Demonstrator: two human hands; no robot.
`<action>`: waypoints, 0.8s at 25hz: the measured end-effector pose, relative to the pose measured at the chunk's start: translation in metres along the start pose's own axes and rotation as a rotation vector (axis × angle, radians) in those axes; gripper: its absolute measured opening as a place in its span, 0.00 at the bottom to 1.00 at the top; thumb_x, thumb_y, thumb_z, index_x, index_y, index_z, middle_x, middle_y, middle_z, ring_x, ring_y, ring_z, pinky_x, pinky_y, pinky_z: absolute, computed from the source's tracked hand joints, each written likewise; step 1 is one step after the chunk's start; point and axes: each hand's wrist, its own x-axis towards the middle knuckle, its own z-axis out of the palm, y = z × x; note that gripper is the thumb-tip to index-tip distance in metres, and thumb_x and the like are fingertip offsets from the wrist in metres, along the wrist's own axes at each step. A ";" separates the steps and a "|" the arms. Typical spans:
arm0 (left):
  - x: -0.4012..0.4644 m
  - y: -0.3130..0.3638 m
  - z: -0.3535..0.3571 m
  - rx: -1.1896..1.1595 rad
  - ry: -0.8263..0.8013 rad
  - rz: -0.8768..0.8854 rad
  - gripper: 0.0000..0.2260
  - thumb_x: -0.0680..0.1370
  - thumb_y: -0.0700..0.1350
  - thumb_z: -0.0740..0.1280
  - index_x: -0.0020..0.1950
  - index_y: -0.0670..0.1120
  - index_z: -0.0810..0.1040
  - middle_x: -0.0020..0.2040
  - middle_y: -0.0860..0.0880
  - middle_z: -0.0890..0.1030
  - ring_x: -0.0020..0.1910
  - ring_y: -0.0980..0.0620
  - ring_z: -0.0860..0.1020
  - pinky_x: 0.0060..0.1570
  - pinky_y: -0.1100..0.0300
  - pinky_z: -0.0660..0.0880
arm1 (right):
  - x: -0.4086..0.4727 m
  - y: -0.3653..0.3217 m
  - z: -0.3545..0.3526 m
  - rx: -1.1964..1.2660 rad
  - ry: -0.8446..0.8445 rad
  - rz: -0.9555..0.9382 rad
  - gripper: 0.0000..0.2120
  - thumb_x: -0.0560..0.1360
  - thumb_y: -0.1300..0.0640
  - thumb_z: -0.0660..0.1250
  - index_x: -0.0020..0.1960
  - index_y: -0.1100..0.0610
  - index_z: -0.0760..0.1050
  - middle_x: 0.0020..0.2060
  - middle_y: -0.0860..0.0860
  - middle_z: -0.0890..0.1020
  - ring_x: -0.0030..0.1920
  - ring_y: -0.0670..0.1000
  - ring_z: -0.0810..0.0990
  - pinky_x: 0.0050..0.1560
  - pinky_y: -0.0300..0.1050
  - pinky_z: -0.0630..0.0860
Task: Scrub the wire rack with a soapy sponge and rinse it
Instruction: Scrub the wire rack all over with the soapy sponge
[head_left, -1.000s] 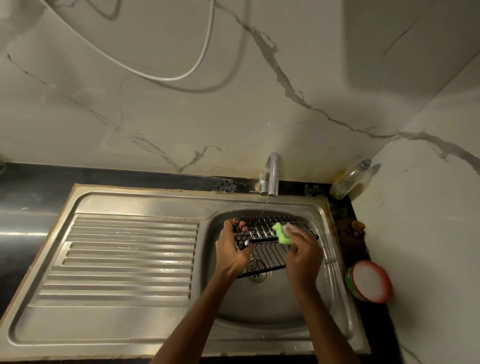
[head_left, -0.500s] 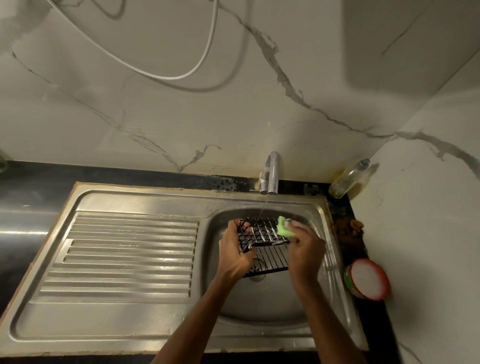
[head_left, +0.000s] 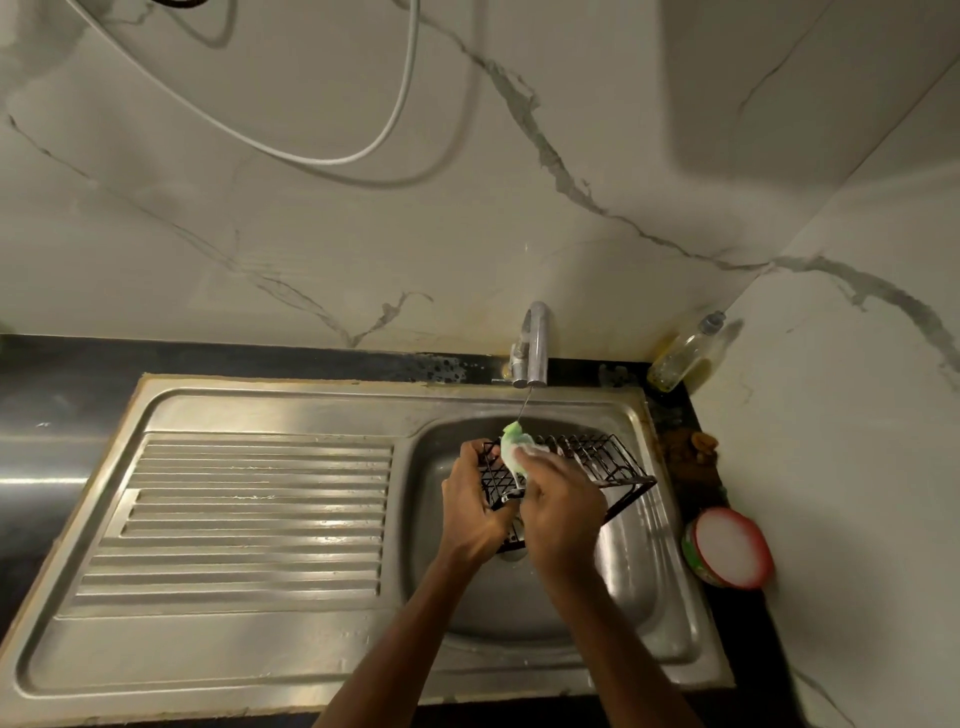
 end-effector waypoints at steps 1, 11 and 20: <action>-0.001 -0.001 -0.002 0.008 -0.003 0.006 0.22 0.68 0.45 0.74 0.60 0.49 0.73 0.50 0.53 0.82 0.50 0.50 0.82 0.49 0.42 0.81 | 0.005 0.005 -0.006 0.027 -0.018 0.002 0.15 0.69 0.73 0.72 0.52 0.60 0.85 0.46 0.54 0.87 0.43 0.50 0.85 0.41 0.38 0.80; -0.003 -0.010 -0.007 0.096 -0.033 0.041 0.25 0.67 0.52 0.76 0.61 0.54 0.72 0.52 0.56 0.80 0.52 0.52 0.80 0.53 0.41 0.79 | 0.001 0.009 -0.009 0.072 -0.086 0.115 0.17 0.71 0.75 0.68 0.56 0.61 0.83 0.45 0.53 0.85 0.41 0.49 0.82 0.36 0.38 0.79; -0.006 -0.002 -0.005 0.124 -0.045 0.049 0.24 0.67 0.56 0.75 0.60 0.55 0.72 0.50 0.57 0.80 0.50 0.55 0.80 0.52 0.45 0.77 | -0.003 -0.005 -0.012 0.053 -0.121 0.045 0.20 0.70 0.74 0.64 0.57 0.60 0.82 0.46 0.52 0.79 0.45 0.51 0.77 0.40 0.40 0.77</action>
